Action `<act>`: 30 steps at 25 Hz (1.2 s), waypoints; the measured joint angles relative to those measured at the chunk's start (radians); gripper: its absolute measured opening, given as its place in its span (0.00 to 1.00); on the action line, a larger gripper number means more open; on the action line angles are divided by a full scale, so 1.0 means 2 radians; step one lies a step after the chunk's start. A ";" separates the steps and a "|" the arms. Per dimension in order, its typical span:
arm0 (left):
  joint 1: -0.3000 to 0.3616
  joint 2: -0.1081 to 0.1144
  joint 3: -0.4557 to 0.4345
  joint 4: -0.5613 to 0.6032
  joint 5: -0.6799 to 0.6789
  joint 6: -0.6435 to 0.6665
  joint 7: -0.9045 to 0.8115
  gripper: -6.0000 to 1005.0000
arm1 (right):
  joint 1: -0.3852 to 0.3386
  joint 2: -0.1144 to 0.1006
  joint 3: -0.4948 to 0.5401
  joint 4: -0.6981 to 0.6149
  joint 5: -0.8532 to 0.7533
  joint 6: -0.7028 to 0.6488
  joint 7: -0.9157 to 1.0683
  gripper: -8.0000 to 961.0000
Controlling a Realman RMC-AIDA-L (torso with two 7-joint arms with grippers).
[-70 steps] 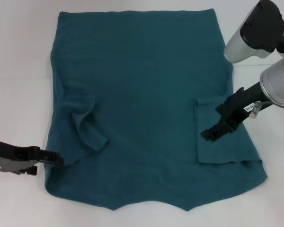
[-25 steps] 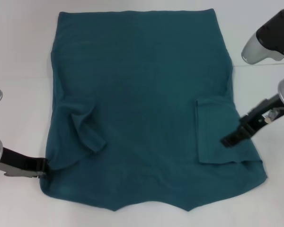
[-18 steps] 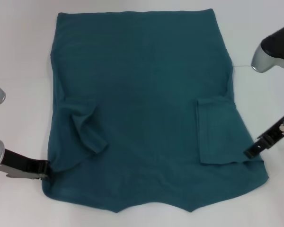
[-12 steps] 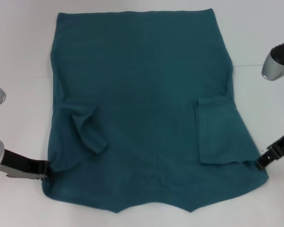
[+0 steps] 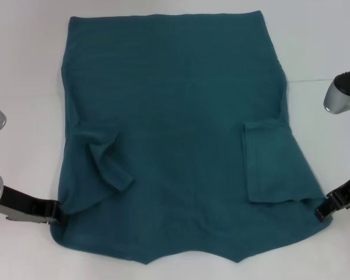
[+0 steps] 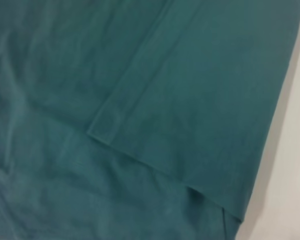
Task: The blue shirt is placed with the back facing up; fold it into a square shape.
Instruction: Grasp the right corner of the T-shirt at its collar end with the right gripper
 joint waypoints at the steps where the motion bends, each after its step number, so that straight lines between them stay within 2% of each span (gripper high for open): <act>1: 0.000 0.000 0.000 0.000 0.000 0.000 0.000 0.05 | 0.000 -0.001 0.000 0.009 -0.001 0.008 0.003 0.84; 6: 0.000 0.000 0.002 0.000 0.000 -0.001 0.000 0.05 | 0.003 -0.002 0.001 0.039 -0.001 0.037 0.005 0.76; 25: -0.006 0.000 0.002 -0.001 0.000 -0.004 -0.001 0.05 | 0.014 -0.002 -0.008 0.076 0.001 0.066 -0.002 0.75; 30: -0.007 0.001 0.000 -0.001 0.000 -0.003 0.000 0.05 | 0.014 -0.002 -0.008 0.079 -0.001 0.071 -0.001 0.52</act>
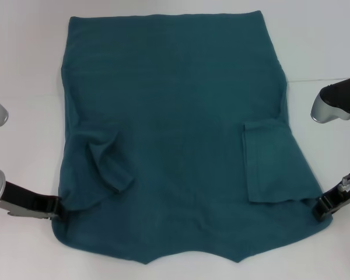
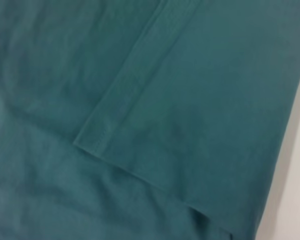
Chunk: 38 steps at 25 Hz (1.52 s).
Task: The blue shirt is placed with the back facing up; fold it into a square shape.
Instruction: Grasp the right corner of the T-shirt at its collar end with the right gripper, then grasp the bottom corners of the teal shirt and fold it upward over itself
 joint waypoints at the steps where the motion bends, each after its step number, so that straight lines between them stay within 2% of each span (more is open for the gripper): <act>1: 0.000 0.000 0.000 0.000 0.000 0.000 0.000 0.05 | 0.000 0.000 0.001 0.000 0.000 0.000 0.000 0.47; 5: 0.001 0.000 -0.001 0.001 0.000 0.002 0.000 0.05 | 0.000 0.000 0.003 0.001 0.003 0.003 -0.001 0.27; 11: 0.004 0.000 -0.001 0.000 0.000 0.002 0.002 0.05 | 0.000 0.001 0.002 0.000 0.003 0.003 -0.006 0.04; 16: 0.003 0.004 -0.005 0.001 -0.004 0.019 0.011 0.05 | -0.001 -0.001 0.009 -0.017 0.021 -0.011 -0.024 0.03; 21: -0.010 0.021 -0.035 0.005 -0.006 0.072 0.025 0.05 | 0.002 -0.006 0.016 -0.047 0.027 -0.069 -0.053 0.03; 22: -0.016 0.026 -0.040 0.006 -0.002 0.095 0.027 0.05 | 0.009 -0.008 0.013 -0.051 0.021 -0.104 -0.068 0.03; 25: -0.019 0.030 -0.040 0.008 0.008 0.116 0.027 0.05 | 0.016 -0.009 0.012 -0.051 0.012 -0.130 -0.079 0.03; 34: -0.018 0.030 -0.009 0.008 0.059 0.200 0.031 0.05 | 0.032 -0.005 -0.004 -0.051 0.000 -0.213 -0.119 0.03; 38: -0.015 0.031 -0.003 0.007 0.059 0.239 0.034 0.05 | 0.029 -0.001 -0.053 -0.042 0.001 -0.233 -0.127 0.03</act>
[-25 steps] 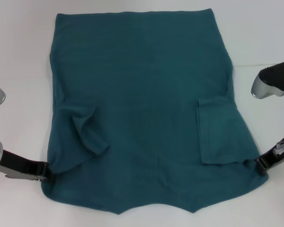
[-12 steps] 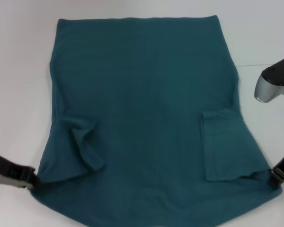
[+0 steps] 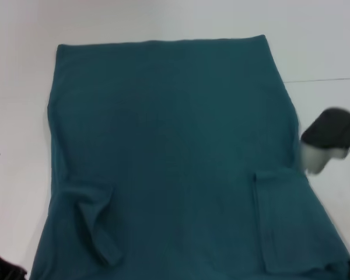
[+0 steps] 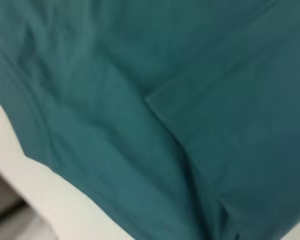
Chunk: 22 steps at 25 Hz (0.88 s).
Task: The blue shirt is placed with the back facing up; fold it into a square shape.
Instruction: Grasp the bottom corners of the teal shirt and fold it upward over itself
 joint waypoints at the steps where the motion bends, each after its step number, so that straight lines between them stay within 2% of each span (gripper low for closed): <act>1: 0.002 0.000 0.006 0.000 0.000 0.017 0.003 0.05 | -0.002 0.000 -0.020 0.007 0.000 -0.001 0.001 0.03; 5: 0.009 -0.005 0.035 0.000 0.000 0.041 0.005 0.05 | -0.004 0.002 -0.069 0.046 0.004 -0.002 -0.003 0.03; 10: 0.012 -0.010 0.047 -0.004 0.000 0.059 0.008 0.05 | -0.007 0.002 -0.076 0.046 0.037 -0.002 -0.007 0.03; 16: 0.006 -0.004 -0.005 0.000 -0.005 0.077 0.023 0.05 | -0.024 -0.002 -0.051 -0.017 0.060 -0.002 -0.009 0.03; 22: -0.014 0.017 -0.096 0.001 -0.017 0.076 0.042 0.05 | -0.033 -0.003 0.021 -0.085 0.060 0.002 -0.022 0.03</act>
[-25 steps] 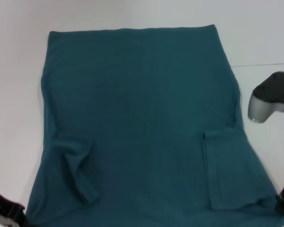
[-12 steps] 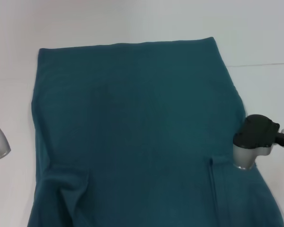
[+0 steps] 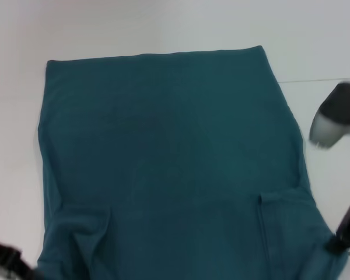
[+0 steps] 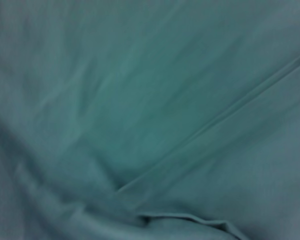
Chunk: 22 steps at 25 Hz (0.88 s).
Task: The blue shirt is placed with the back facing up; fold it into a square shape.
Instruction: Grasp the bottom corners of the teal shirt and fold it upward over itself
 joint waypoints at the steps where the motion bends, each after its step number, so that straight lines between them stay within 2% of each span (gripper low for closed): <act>1: -0.004 0.003 -0.015 0.001 -0.007 -0.004 0.003 0.05 | 0.003 0.000 0.023 -0.006 0.000 0.005 0.000 0.03; 4: -0.012 0.011 -0.042 0.004 -0.034 -0.027 0.008 0.05 | 0.012 -0.001 0.078 -0.012 0.000 0.029 0.003 0.03; 7: -0.016 0.014 -0.046 0.004 -0.049 -0.066 0.011 0.05 | 0.014 -0.001 0.113 -0.021 0.000 0.072 0.016 0.03; 10: -0.018 0.014 -0.045 0.001 -0.065 -0.119 0.016 0.05 | 0.011 0.001 0.121 -0.024 -0.001 0.127 0.038 0.03; 14: -0.019 0.015 -0.048 0.001 -0.099 -0.174 0.015 0.05 | 0.008 0.003 0.122 -0.022 -0.003 0.166 0.061 0.03; 22: -0.029 0.013 -0.038 -0.013 -0.114 -0.254 0.017 0.05 | 0.008 0.002 0.127 0.007 0.026 0.237 0.082 0.03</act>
